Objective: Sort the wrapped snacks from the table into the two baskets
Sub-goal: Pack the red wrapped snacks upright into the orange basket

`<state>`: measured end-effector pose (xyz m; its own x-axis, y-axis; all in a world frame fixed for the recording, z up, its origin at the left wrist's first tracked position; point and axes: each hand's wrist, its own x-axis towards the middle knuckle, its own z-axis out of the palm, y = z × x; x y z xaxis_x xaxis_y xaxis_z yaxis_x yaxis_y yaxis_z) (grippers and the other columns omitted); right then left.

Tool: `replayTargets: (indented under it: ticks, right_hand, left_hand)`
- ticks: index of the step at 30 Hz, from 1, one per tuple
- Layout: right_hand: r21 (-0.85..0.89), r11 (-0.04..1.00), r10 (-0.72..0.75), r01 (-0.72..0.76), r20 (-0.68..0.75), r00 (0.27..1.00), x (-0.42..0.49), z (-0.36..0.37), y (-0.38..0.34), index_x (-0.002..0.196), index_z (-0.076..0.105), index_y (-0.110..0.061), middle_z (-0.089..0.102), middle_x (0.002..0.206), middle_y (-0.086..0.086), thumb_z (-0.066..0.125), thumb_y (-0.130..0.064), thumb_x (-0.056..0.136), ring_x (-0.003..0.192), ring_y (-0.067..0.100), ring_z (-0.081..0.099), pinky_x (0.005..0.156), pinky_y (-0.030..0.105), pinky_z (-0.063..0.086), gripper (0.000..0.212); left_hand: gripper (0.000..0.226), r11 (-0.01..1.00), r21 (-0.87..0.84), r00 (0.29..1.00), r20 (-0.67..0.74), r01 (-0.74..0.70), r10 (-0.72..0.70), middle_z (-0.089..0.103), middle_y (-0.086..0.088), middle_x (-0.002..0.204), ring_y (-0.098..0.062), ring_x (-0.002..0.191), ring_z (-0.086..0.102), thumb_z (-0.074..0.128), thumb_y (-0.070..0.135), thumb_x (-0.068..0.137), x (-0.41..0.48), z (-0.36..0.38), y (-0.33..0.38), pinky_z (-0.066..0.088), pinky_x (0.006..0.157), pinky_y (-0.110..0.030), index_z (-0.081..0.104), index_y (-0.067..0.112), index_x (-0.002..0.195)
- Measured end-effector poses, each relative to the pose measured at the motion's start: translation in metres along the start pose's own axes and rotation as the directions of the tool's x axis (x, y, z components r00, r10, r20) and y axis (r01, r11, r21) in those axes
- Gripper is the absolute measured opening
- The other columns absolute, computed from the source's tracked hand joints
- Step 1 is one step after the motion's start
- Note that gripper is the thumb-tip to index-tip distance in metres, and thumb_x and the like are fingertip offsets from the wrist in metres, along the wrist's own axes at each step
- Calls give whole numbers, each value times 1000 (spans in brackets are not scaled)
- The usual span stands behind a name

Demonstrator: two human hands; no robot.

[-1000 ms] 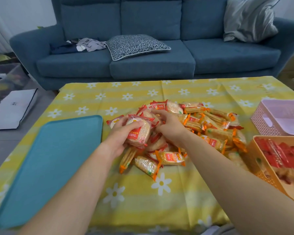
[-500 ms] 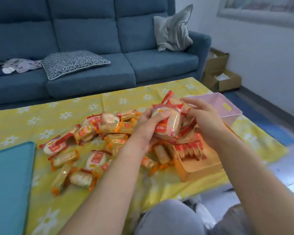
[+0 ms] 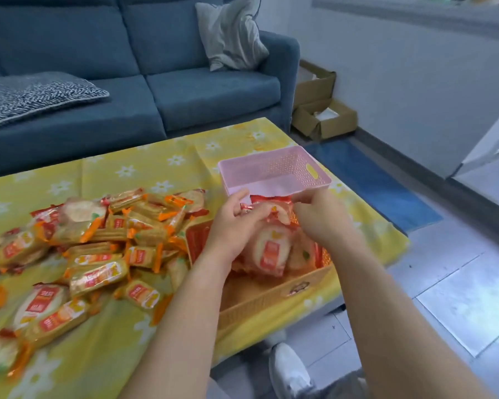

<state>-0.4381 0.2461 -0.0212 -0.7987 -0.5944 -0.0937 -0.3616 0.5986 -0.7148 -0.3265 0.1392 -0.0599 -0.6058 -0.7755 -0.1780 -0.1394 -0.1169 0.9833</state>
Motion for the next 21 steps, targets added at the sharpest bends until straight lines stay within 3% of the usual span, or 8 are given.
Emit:
replayTargets:
  ticks: [2, 4, 8, 13, 15, 17, 19, 21]
  right_hand:
    - [-31, 999, -43, 41, -60, 997, 3, 2, -1, 123, 71, -19, 71, 124, 3, 50, -11, 89, 117, 27, 63, 92, 35, 49, 41]
    - [-56, 995, -84, 81, -42, 996, 6, 5, -1, 121, 71, -21, 72, 122, 2, 54, -15, 90, 116, 26, 63, 96, 37, 51, 37]
    - [-247, 956, -93, 157, 251, 963, 2, 13, 0, 112, 71, -20, 71, 103, 4, 65, -29, 86, 97, 26, 66, 82, 39, 56, 27]
    - [-325, 925, -88, 199, 326, 941, 5, 18, 9, 144, 49, -23, 65, 125, 3, 69, -13, 79, 109, 25, 63, 86, 38, 55, 69]
    - [-345, 911, -94, 226, 360, 928, 7, 20, 9, 125, 63, -24, 67, 104, 0, 72, -14, 76, 94, 24, 63, 77, 37, 55, 50]
    - [-374, 900, -90, 226, 348, 933, 8, 19, 9, 77, 63, -21, 57, 72, -2, 73, -17, 74, 72, 23, 56, 59, 33, 46, 12]
    - [-332, 920, -104, 210, 310, 945, 7, 10, 5, 59, 46, -15, 44, 57, 1, 72, -19, 74, 57, 21, 44, 51, 30, 32, 31]
    - [-243, 955, -111, 169, 235, 966, 8, 2, 0, 62, 48, -8, 43, 57, 5, 72, -26, 76, 53, 19, 41, 51, 31, 31, 34]
  left_hand:
    - [44, 998, -55, 999, -42, -4, 1, 69, 8, 117, -11, 110, 66, 73, 40, 80, 3, -3, -1, 50, 100, -31, 67, 34, 123]
    - [16, 999, -32, 990, -134, -36, 31, 72, 13, 110, -11, 108, 66, 65, 29, 91, 3, -7, -4, 50, 96, -30, 73, 35, 104]
    - [31, 989, 122, 984, -146, -87, 105, 75, 9, 95, -11, 97, 69, 57, 5, 94, 0, -5, -17, 52, 85, -26, 74, 30, 88]
    - [42, 945, 292, 985, -42, -150, 169, 74, 8, 98, -5, 100, 68, 45, -6, 93, -2, -3, -23, 52, 91, -25, 71, 25, 104]
    - [45, 939, 302, 983, -25, -164, 180, 74, 7, 97, -5, 100, 68, 43, -9, 91, -3, -4, -25, 54, 95, -30, 70, 24, 104]
    - [47, 934, 298, 979, 1, -195, 204, 73, 6, 99, -4, 98, 68, 43, -11, 89, -3, -6, -25, 55, 95, -34, 69, 25, 105]
    - [45, 933, 290, 976, 33, -213, 213, 72, 6, 107, 2, 87, 69, 48, -8, 89, -4, -10, -21, 58, 80, -22, 69, 27, 109]
    - [43, 922, 300, 969, 67, -245, 236, 68, 7, 119, 8, 81, 67, 56, -1, 90, -7, -12, -14, 54, 62, -11, 65, 29, 120]
